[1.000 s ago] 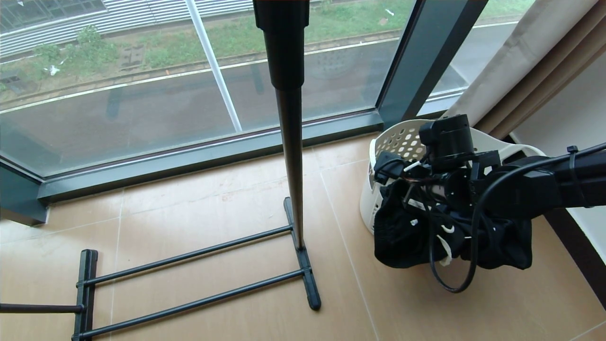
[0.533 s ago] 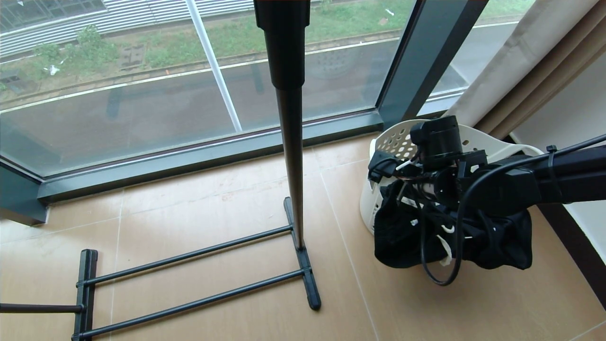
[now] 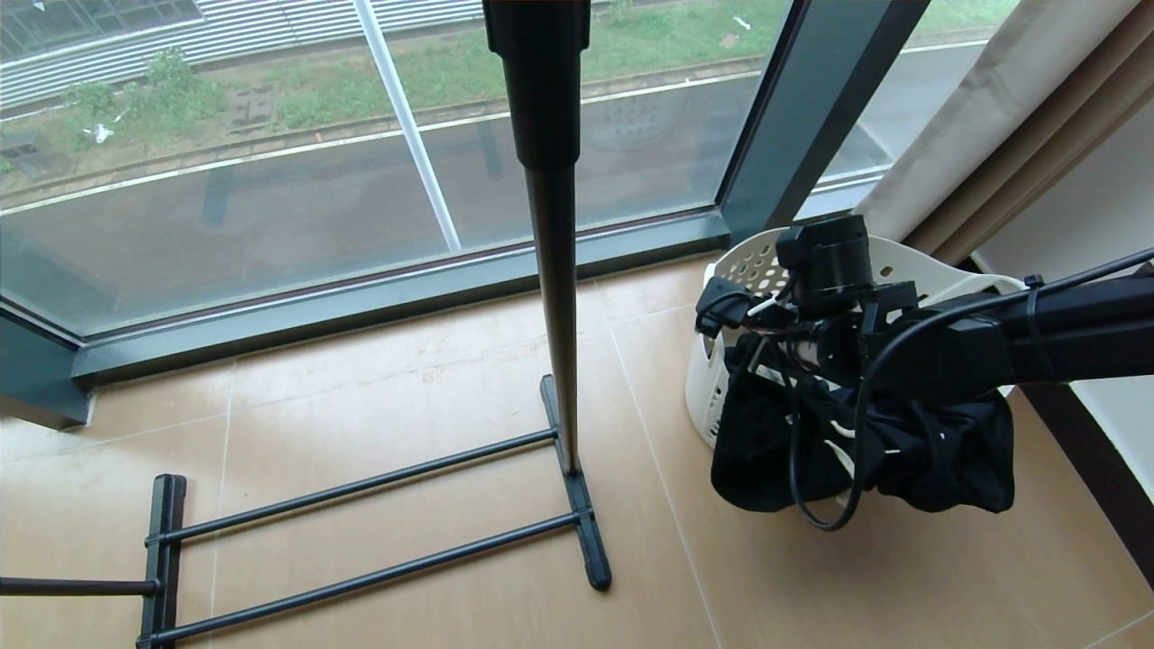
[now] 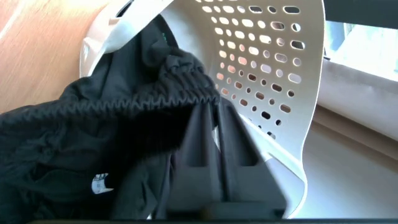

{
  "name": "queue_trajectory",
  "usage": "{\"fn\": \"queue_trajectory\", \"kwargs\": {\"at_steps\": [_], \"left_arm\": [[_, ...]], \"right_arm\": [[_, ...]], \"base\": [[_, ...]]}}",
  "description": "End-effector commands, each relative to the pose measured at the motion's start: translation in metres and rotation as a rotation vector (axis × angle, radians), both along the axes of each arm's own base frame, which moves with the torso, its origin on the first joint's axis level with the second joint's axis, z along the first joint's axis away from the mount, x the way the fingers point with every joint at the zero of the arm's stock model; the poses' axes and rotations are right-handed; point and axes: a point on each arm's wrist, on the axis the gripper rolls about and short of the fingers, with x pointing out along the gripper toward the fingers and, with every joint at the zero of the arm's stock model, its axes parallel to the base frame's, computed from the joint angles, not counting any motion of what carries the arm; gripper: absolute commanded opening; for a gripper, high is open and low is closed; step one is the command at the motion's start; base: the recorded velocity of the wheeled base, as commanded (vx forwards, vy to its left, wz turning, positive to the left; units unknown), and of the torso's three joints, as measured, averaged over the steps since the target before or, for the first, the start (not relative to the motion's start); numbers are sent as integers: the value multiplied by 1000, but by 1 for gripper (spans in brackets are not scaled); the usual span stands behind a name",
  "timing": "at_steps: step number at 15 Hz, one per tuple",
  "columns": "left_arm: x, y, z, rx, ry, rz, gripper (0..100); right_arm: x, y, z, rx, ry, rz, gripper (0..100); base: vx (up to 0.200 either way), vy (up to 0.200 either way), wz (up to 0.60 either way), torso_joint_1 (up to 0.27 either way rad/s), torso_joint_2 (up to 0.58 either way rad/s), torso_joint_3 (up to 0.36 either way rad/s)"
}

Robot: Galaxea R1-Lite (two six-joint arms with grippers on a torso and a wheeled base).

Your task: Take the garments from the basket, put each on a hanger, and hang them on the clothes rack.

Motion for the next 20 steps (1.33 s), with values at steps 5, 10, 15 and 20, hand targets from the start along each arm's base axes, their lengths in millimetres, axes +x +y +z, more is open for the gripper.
{"fn": "queue_trajectory", "kwargs": {"at_steps": [5, 10, 15, 20], "left_arm": [[0, 0, 0, 0, 1, 1, 100], [0, 0, 0, 0, 1, -1, 100], [0, 0, 0, 0, 1, -1, 100], [0, 0, 0, 1, 3, -2, 100]], "right_arm": [[-13, -5, 1, 10, 10, -3, 0], [-86, -28, 34, 152, -44, 0, 0], [-176, -44, 58, 397, -126, 69, 0], [-238, -57, 30, 759, -127, 99, 0]], "base": [[0, 0, 0, 0, 0, 0], [0, 0, 0, 0, 0, 0], [0, 0, 0, 0, 0, 0], [0, 0, 0, 0, 0, 0]]}}
